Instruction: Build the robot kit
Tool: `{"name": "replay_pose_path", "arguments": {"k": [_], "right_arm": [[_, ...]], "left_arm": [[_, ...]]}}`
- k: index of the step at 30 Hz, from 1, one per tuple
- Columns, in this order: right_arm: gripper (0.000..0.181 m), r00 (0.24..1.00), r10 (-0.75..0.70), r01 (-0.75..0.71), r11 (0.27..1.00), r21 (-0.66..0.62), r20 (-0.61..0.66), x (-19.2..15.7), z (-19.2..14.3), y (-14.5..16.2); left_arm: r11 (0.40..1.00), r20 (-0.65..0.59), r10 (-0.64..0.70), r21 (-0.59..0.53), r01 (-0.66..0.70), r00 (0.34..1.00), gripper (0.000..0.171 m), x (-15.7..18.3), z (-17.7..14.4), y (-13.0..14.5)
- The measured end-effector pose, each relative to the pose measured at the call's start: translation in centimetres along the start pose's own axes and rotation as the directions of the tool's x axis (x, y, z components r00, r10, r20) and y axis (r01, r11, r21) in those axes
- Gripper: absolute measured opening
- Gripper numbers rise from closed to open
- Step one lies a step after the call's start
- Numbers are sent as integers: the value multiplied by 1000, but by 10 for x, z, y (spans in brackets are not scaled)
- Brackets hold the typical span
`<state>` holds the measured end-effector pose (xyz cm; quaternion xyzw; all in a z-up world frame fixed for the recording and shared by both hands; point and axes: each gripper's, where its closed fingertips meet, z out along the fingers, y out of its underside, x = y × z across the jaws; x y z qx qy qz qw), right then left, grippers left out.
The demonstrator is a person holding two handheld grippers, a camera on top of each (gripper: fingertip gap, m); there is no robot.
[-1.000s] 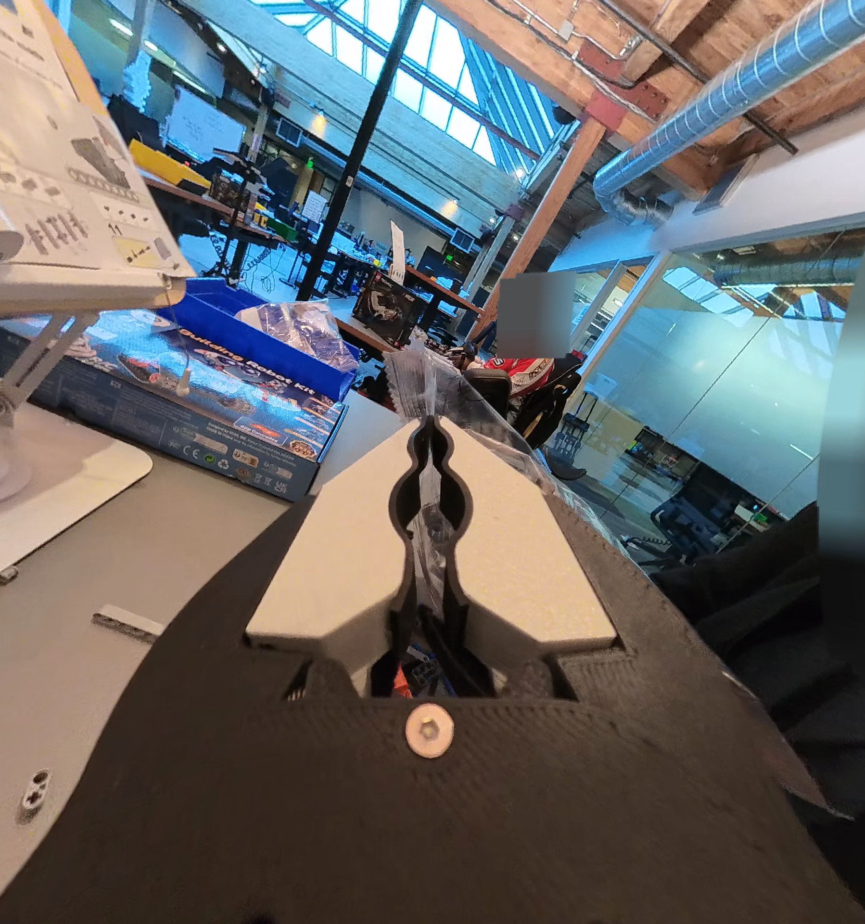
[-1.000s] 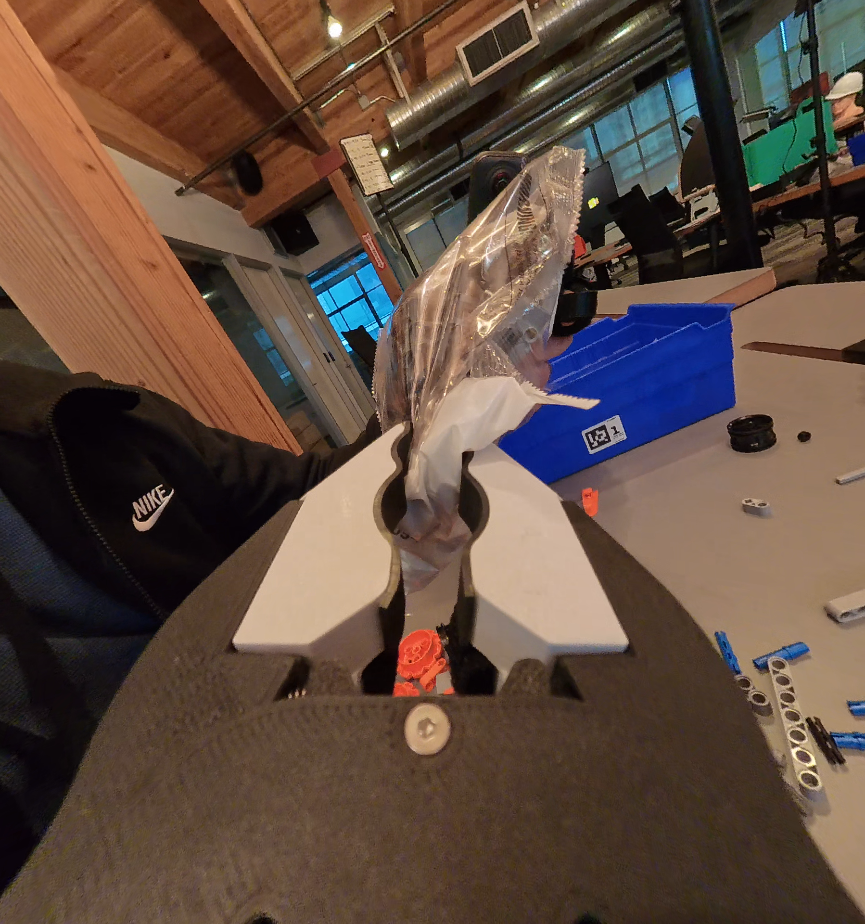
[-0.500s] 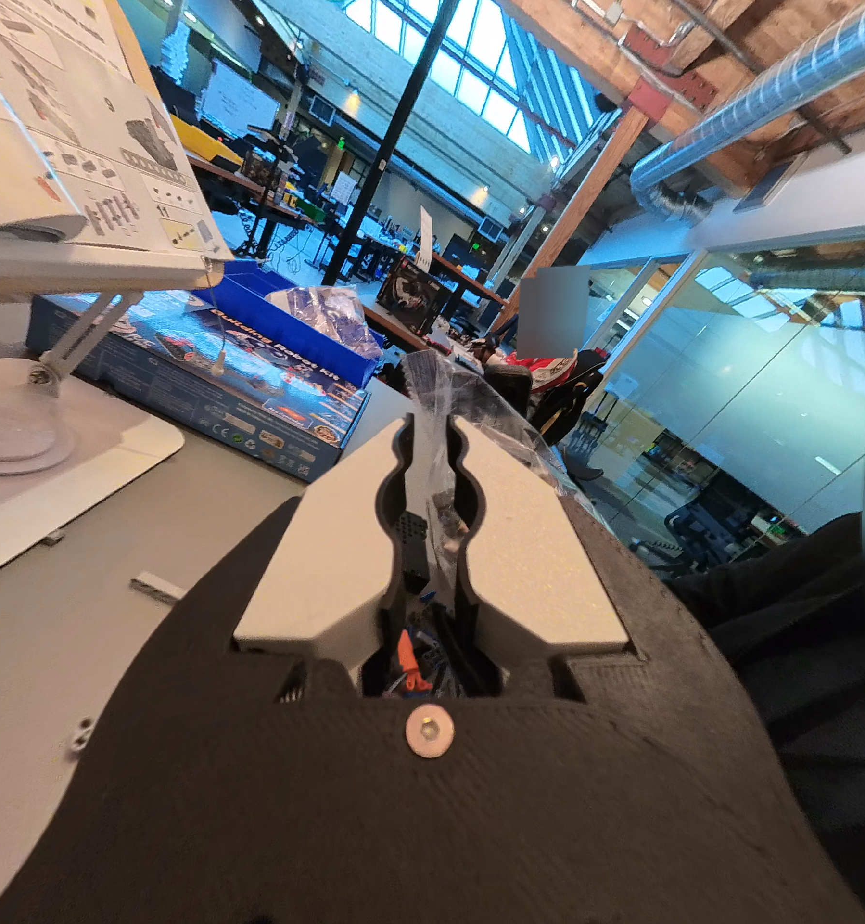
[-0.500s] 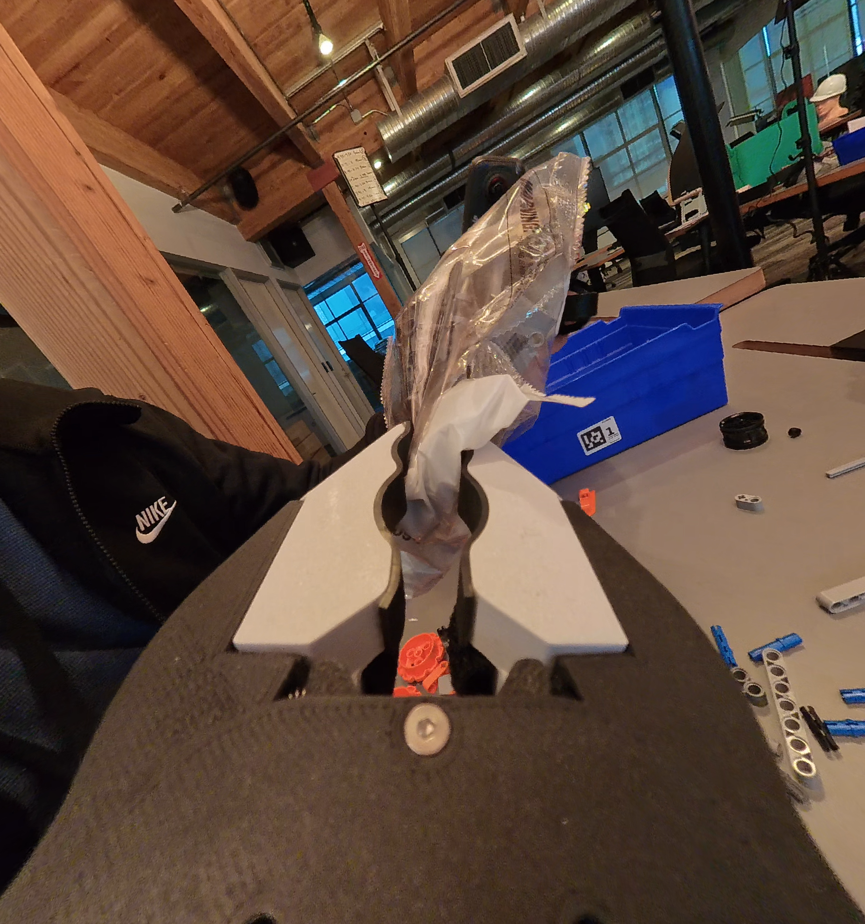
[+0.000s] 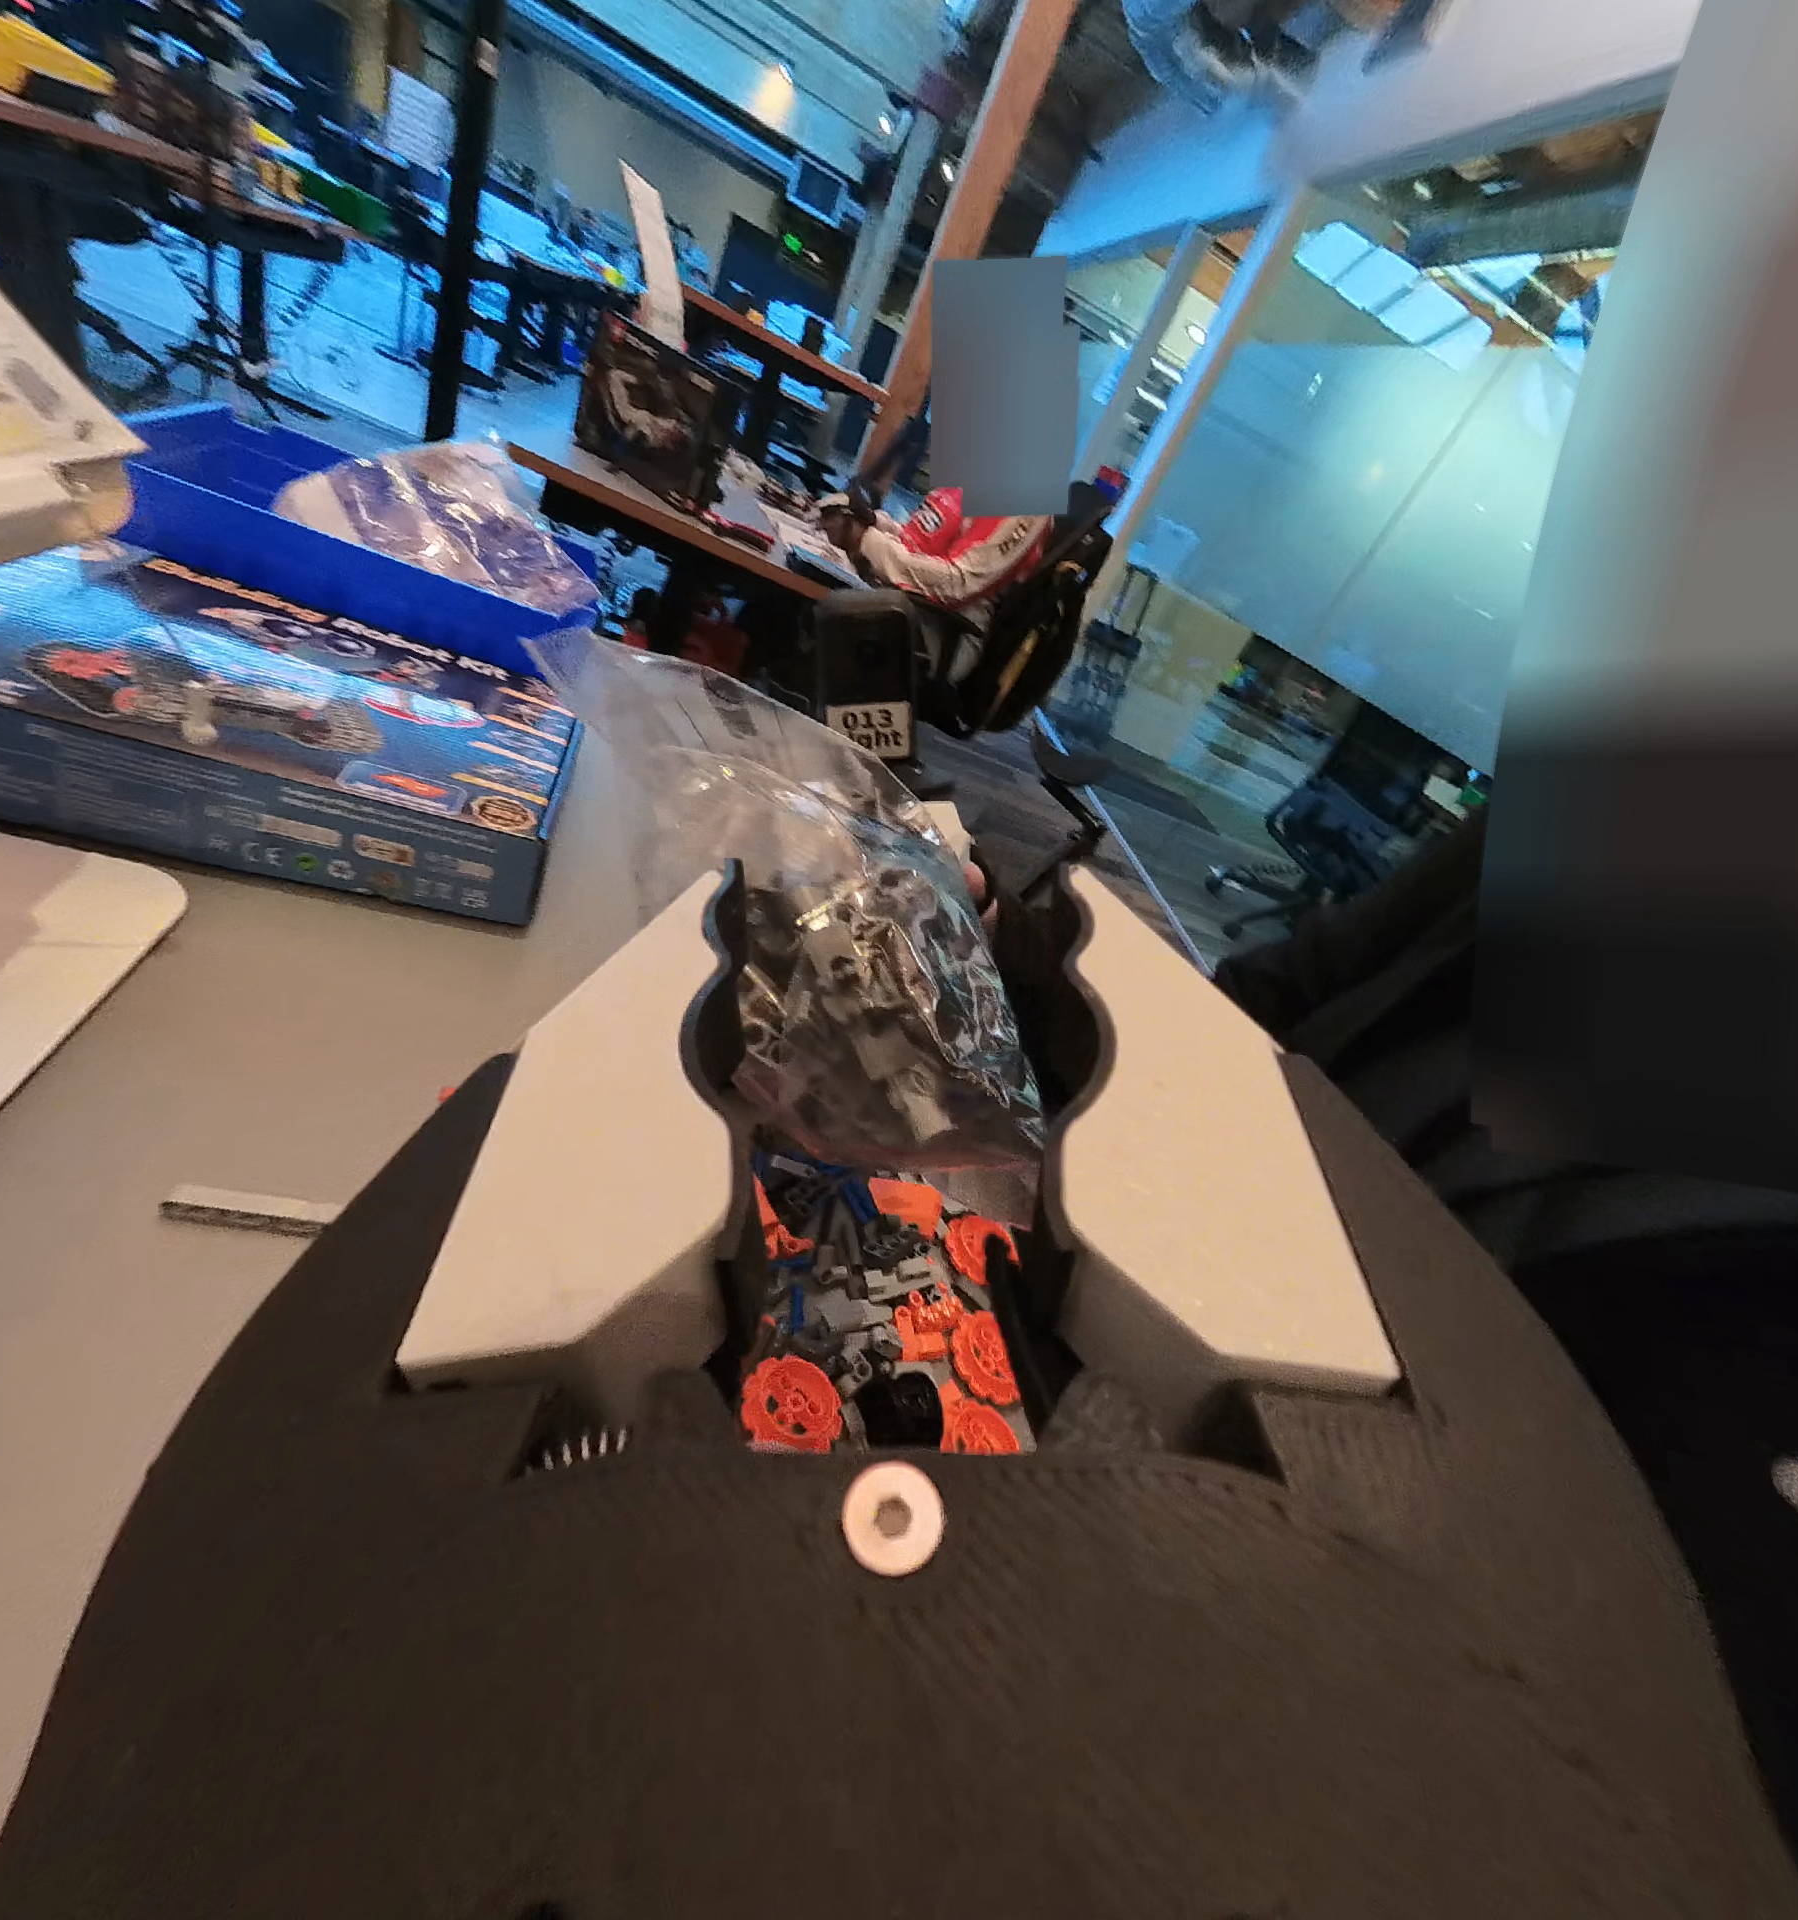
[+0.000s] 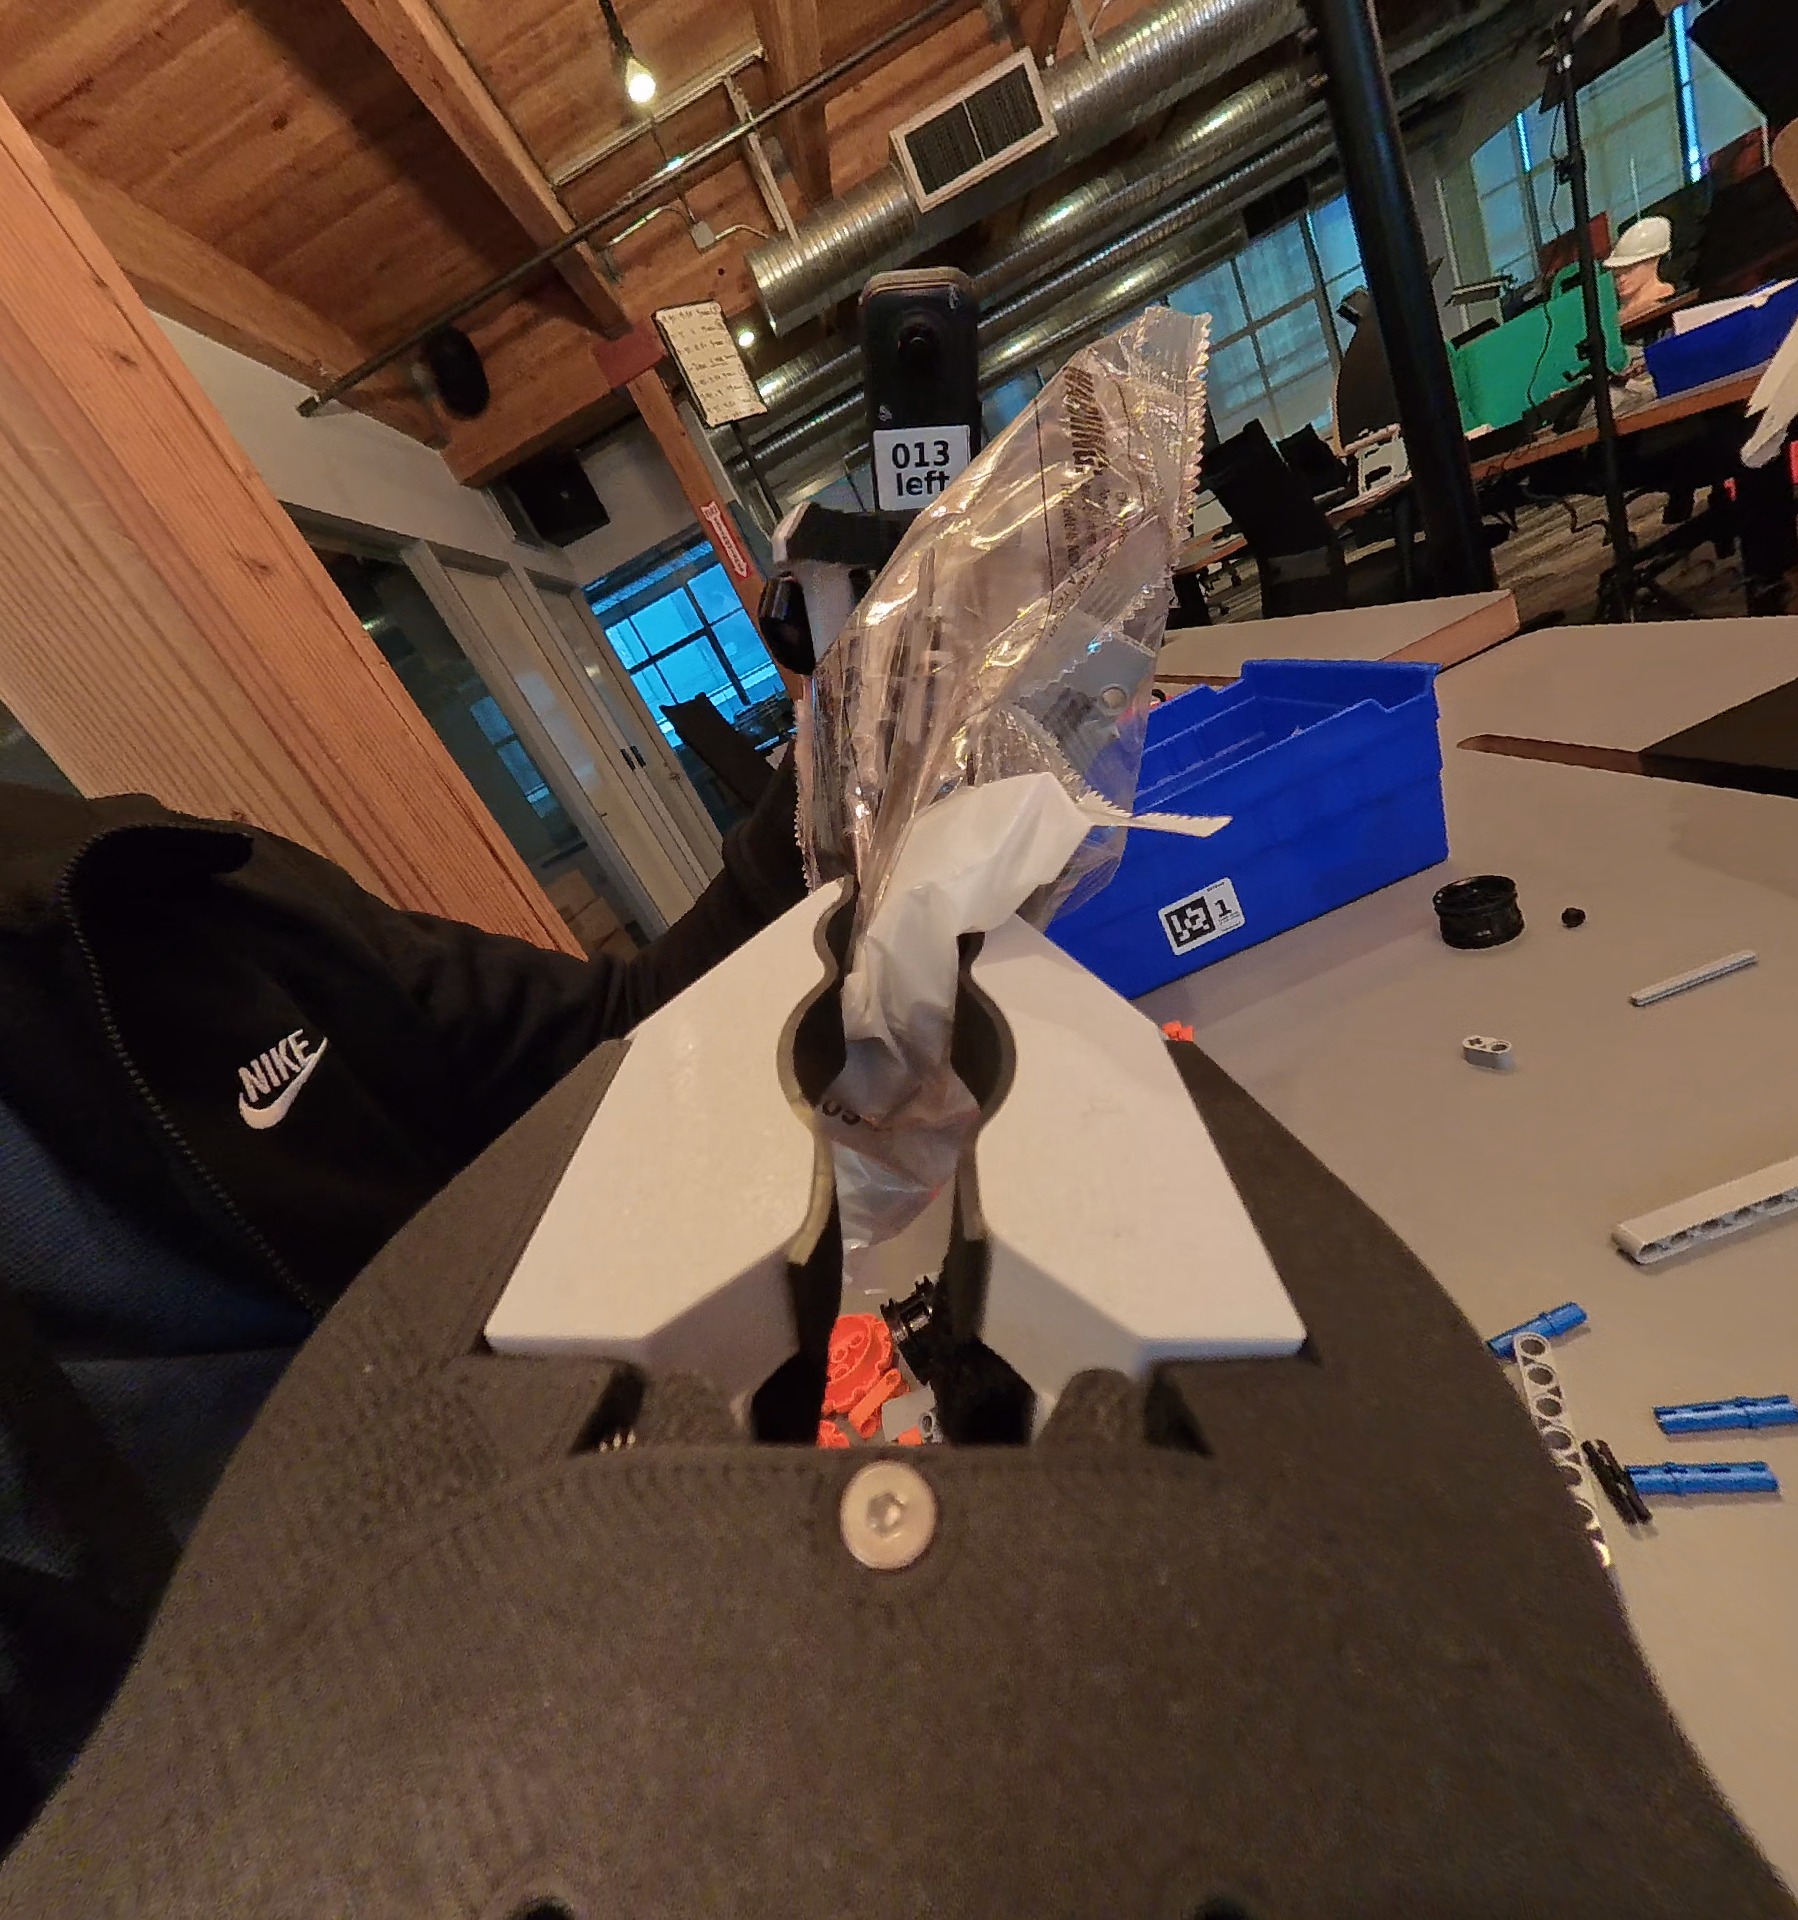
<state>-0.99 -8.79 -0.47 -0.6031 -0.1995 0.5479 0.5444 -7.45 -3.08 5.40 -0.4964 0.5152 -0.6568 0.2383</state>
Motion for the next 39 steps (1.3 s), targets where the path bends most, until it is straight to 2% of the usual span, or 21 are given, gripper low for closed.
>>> {"name": "replay_pose_path", "arguments": {"k": [2, 6, 10, 14, 24, 31, 35, 39], "right_arm": [[13, 1000, -11, 11, 1000, -6, -10, 0, 0, 0], [13, 998, -40, 39, 999, -36, -40, 2, 0, 3], [11, 998, -37, 37, 999, -18, -55, 3, -3, -1], [10, 999, -17, 17, 1000, 2, -47, 4, -3, -3], [9, 999, 23, -21, 999, 40, -36, 5, -7, -8], [9, 1000, 7, -5, 999, 45, -27, 2, -8, -10], [8, 998, -10, 14, 998, 62, -56, 4, -17, -16], [7, 986, -72, 85, 993, 83, -149, 0, -50, -33]], "left_arm": [[999, -13, 21, -42, -22, 1000, 54, 5, 4, 7], [977, 100, 110, -192, -89, 989, 28, -6, 15, 29], [965, 186, 172, -227, -128, 967, 1, -16, 18, 31], [963, 198, 196, -225, -150, 960, 0, -12, 18, 27], [988, 105, 86, -133, -72, 991, 0, 0, 23, 19], [988, 99, 100, -130, -87, 990, 0, 5, 23, 16], [985, 197, 150, -118, -128, 969, 11, -1, 8, 3], [973, 312, 223, -122, -194, 924, 19, 1, -23, -15]]}}
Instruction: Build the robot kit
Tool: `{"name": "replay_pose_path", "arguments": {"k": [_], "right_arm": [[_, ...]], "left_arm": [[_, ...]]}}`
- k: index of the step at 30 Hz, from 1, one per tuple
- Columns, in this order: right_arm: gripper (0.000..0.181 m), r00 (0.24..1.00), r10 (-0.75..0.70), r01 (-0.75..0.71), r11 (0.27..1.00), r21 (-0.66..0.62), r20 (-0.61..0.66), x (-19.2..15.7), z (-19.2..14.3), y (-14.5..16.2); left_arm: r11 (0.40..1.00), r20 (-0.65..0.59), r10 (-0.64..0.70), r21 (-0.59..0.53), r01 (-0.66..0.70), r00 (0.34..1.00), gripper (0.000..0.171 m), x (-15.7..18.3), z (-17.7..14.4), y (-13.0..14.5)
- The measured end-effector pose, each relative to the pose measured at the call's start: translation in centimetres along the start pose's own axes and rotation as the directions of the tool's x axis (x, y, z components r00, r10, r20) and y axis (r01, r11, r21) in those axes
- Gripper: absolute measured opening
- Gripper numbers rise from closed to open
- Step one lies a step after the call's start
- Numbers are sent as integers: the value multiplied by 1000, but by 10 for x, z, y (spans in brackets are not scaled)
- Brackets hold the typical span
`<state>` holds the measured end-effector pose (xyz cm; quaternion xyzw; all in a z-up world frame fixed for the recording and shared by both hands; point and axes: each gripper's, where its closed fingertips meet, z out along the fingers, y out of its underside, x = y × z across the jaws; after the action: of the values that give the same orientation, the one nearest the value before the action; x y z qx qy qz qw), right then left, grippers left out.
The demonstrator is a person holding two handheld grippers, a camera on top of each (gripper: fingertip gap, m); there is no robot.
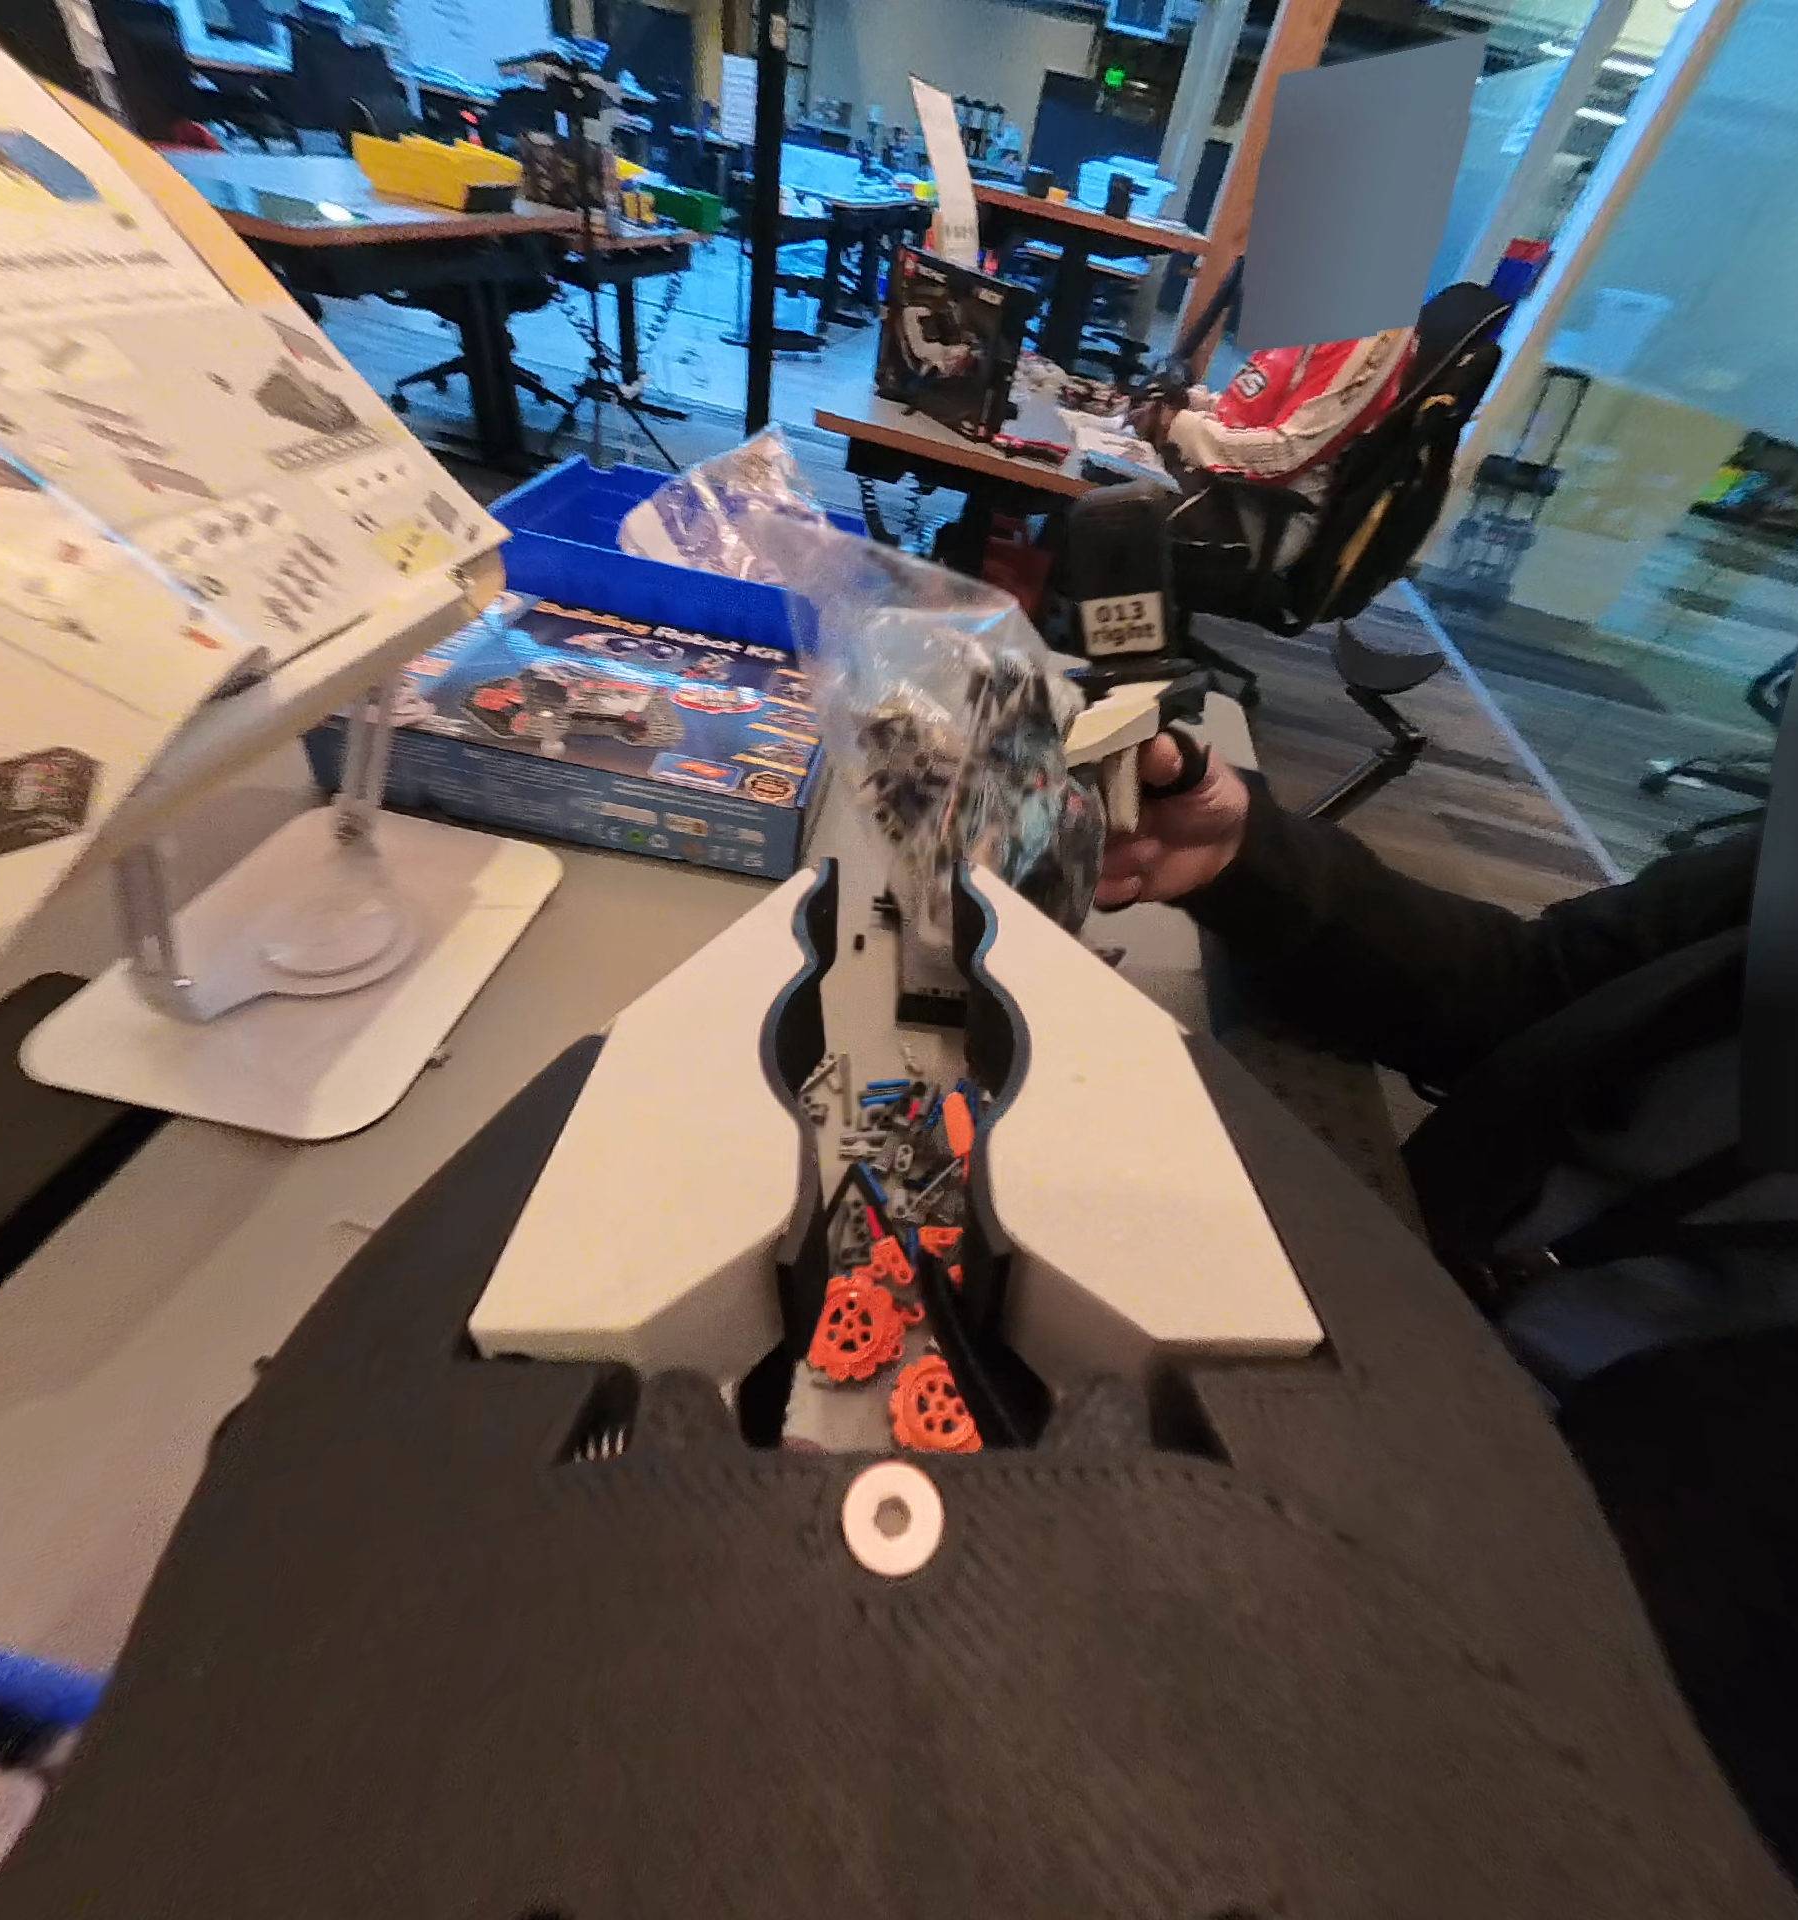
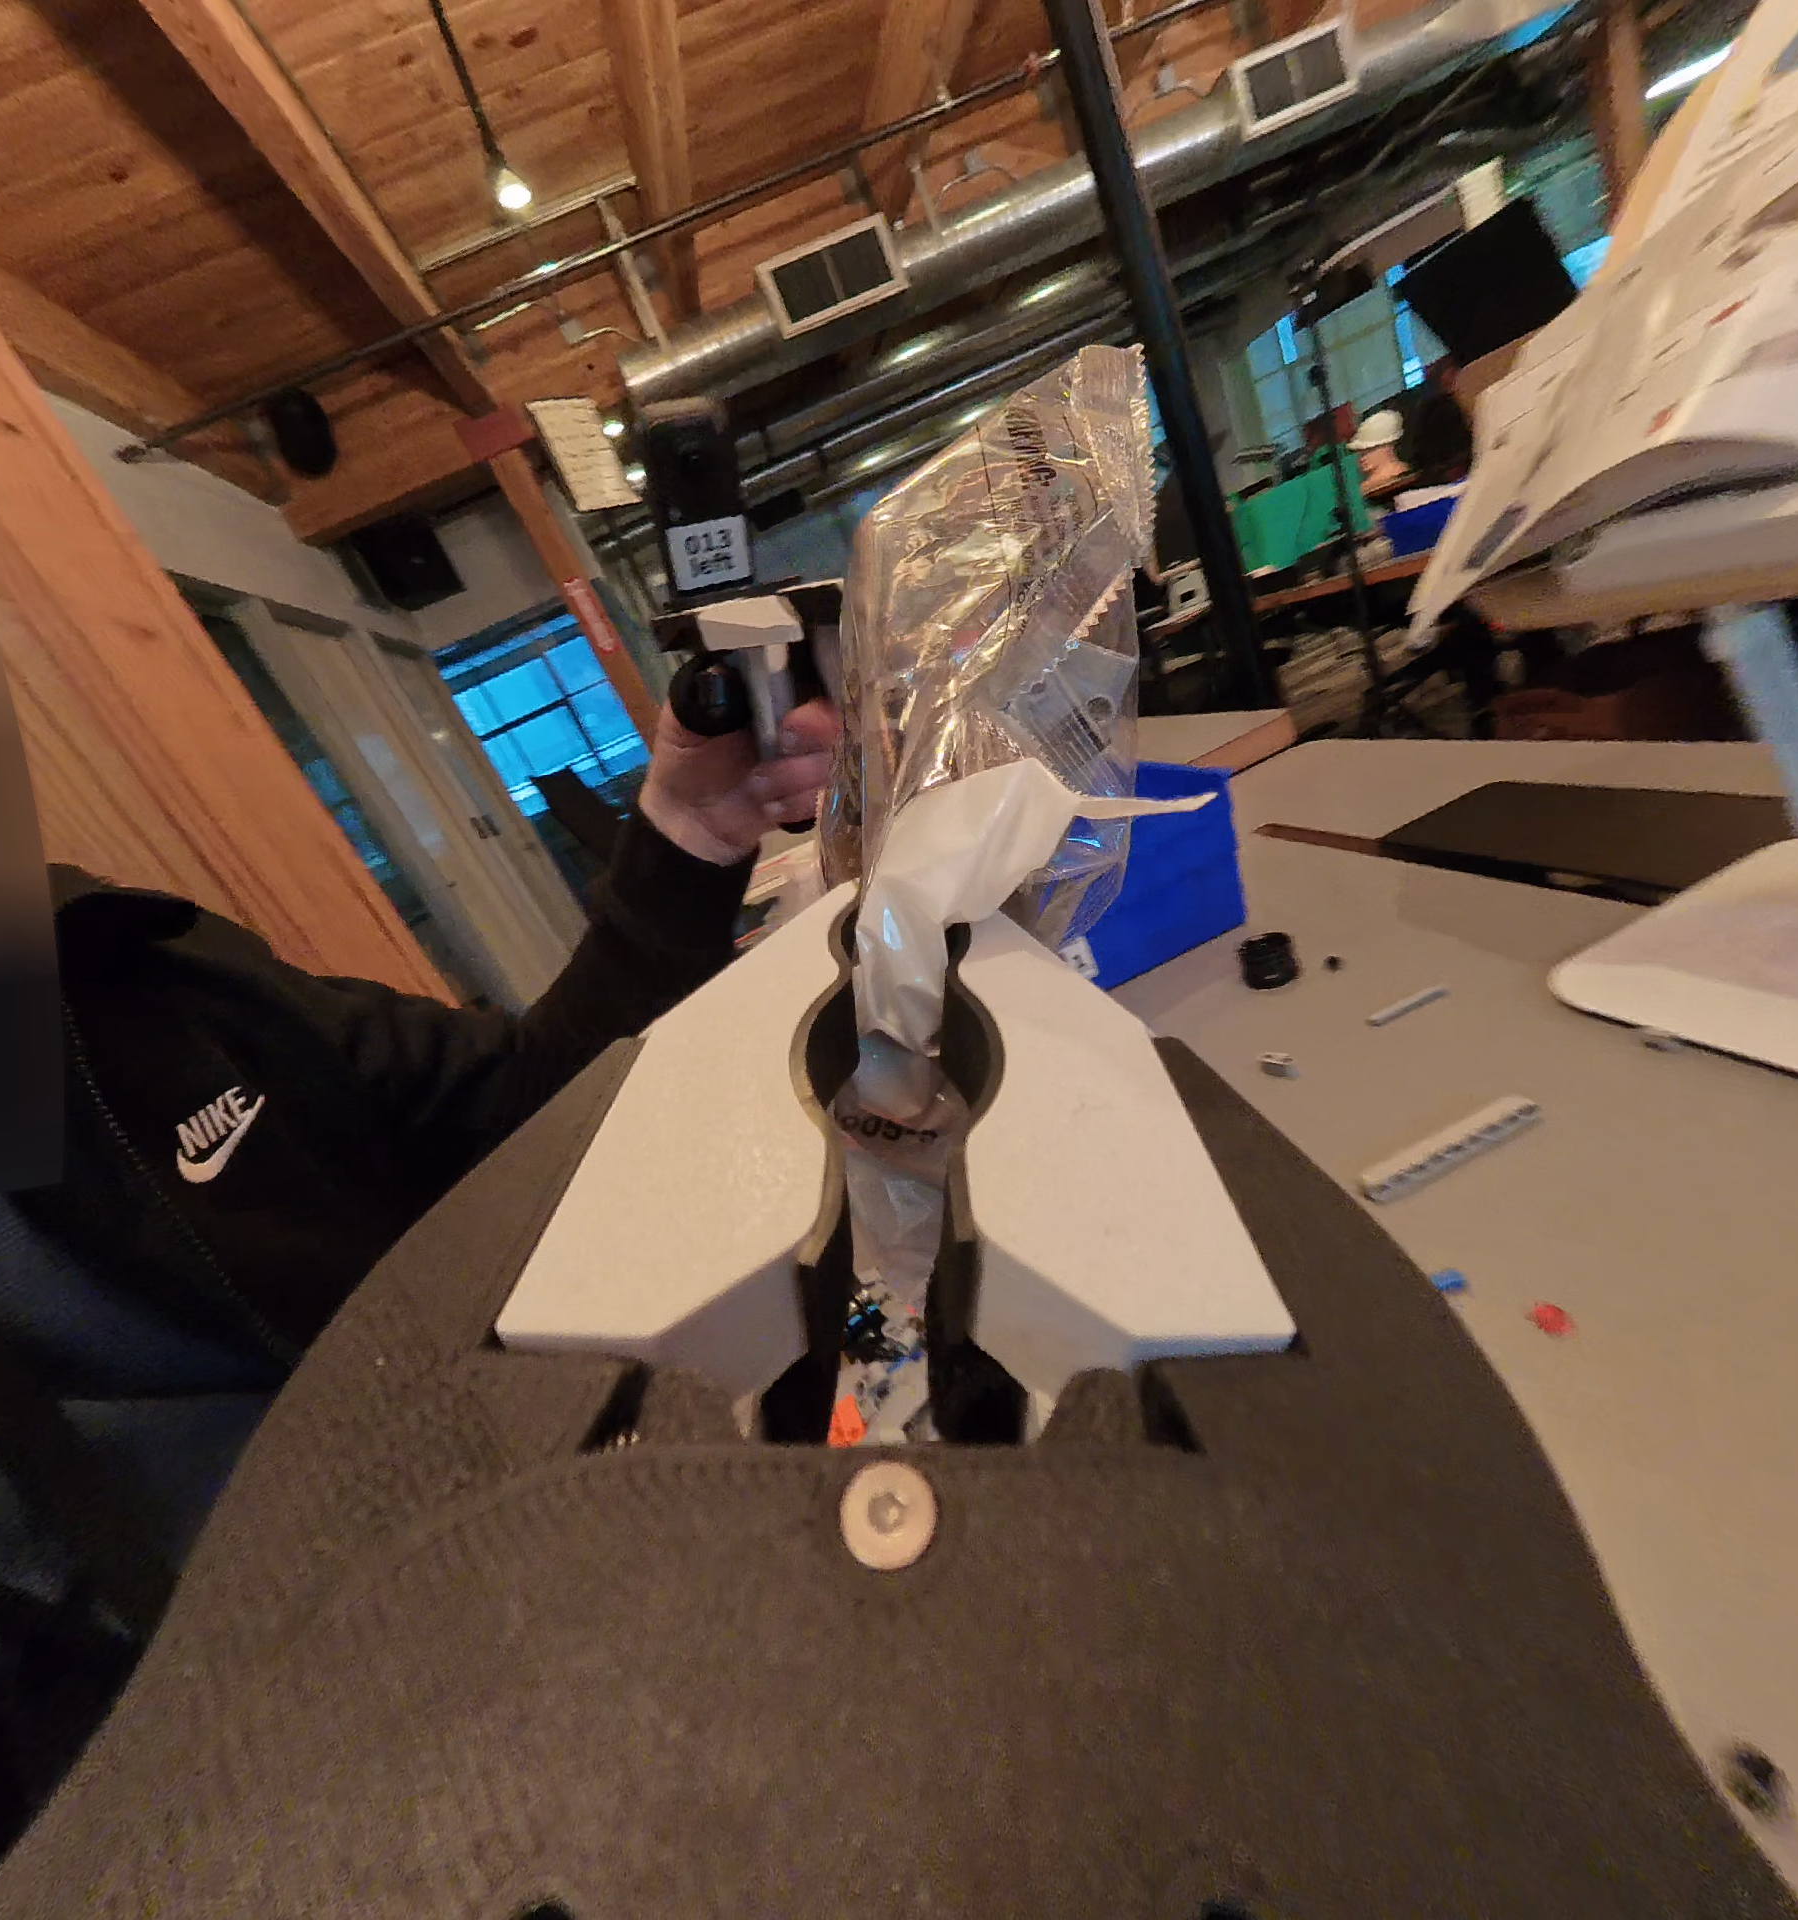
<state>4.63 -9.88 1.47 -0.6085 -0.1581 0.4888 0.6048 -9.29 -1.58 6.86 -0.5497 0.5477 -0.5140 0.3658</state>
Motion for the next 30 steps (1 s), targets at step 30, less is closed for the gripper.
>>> {"name": "replay_pose_path", "arguments": {"k": [30], "right_arm": [[42, 546, 67, -163, 986, -28, -835, 89, -278, 41]], "left_arm": [[852, 438, 81, -496, 166, 895, 41, -91, -136, 159]]}}
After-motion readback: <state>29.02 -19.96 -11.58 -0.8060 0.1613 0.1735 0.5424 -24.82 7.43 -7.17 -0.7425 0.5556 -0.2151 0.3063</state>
